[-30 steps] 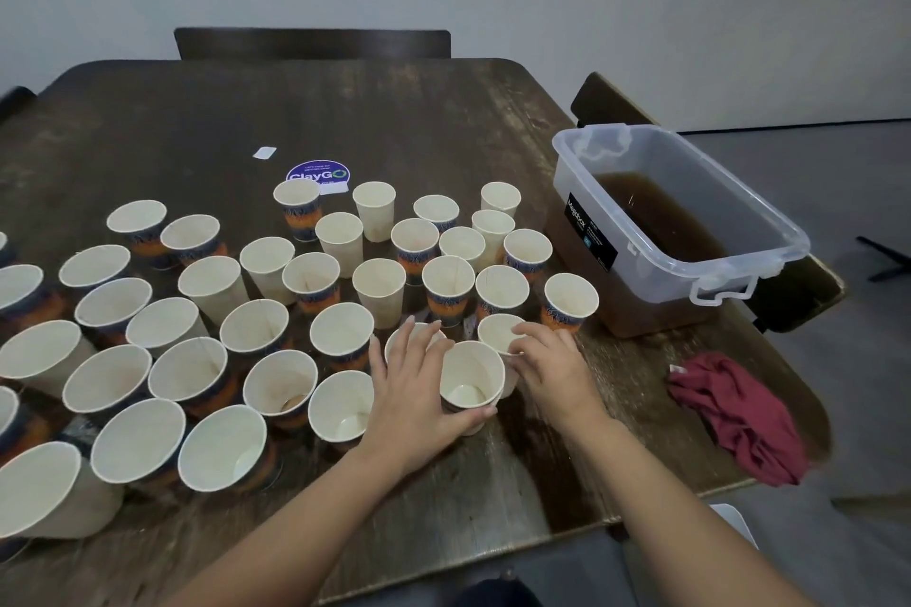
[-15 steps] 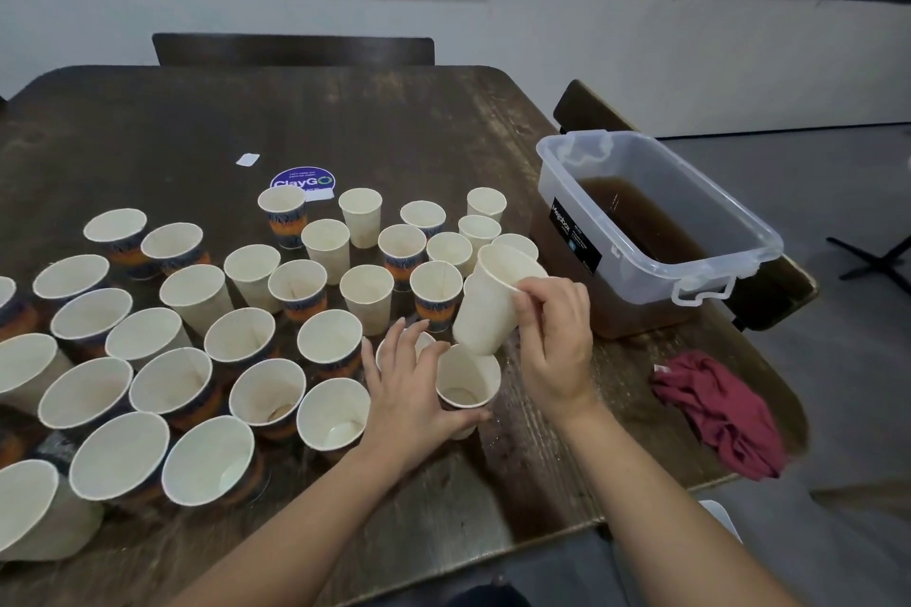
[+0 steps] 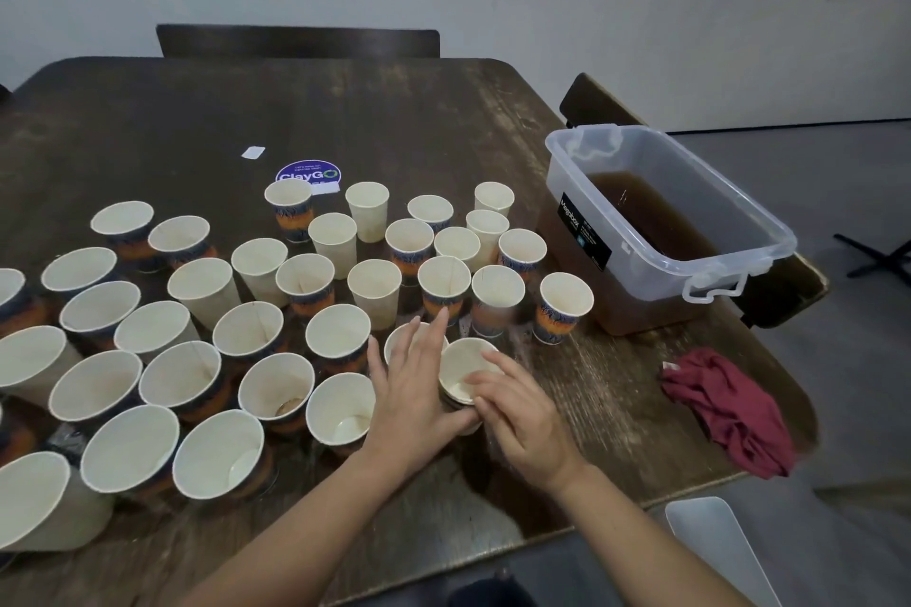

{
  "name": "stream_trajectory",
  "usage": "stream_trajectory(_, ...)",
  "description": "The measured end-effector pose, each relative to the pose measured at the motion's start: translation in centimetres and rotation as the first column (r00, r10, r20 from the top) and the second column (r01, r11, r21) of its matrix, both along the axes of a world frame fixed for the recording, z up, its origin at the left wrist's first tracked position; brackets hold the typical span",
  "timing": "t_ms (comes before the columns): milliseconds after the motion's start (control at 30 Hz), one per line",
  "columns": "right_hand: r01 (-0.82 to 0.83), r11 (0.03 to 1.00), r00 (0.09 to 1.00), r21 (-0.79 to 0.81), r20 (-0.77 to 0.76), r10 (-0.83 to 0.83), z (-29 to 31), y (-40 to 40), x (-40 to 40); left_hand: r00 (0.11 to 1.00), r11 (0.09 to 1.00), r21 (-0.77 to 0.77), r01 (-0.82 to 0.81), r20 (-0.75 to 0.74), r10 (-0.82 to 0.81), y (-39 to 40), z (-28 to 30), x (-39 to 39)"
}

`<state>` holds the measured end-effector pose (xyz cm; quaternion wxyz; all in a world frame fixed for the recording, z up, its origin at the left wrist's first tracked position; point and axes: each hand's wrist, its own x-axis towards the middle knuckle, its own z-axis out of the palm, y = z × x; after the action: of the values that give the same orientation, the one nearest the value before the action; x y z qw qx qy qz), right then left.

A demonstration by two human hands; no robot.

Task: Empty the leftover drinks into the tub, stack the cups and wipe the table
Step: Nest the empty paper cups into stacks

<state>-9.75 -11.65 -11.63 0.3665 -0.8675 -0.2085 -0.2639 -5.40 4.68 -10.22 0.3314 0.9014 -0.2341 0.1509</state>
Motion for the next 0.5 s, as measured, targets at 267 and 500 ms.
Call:
stream_trajectory(267,0.124,0.958,0.971,0.258,-0.228,-0.064,0.7,0.5,-0.4,0.992,0.992,0.127,0.001,0.122,-0.016,0.0,-0.9,-0.2)
stream_trajectory(500,0.392,0.714,0.860,0.579,-0.507,-0.061,4.1,0.3,3.7,0.997,0.993,0.120,-0.005,0.081,-0.004,0.2,-0.9,-0.5)
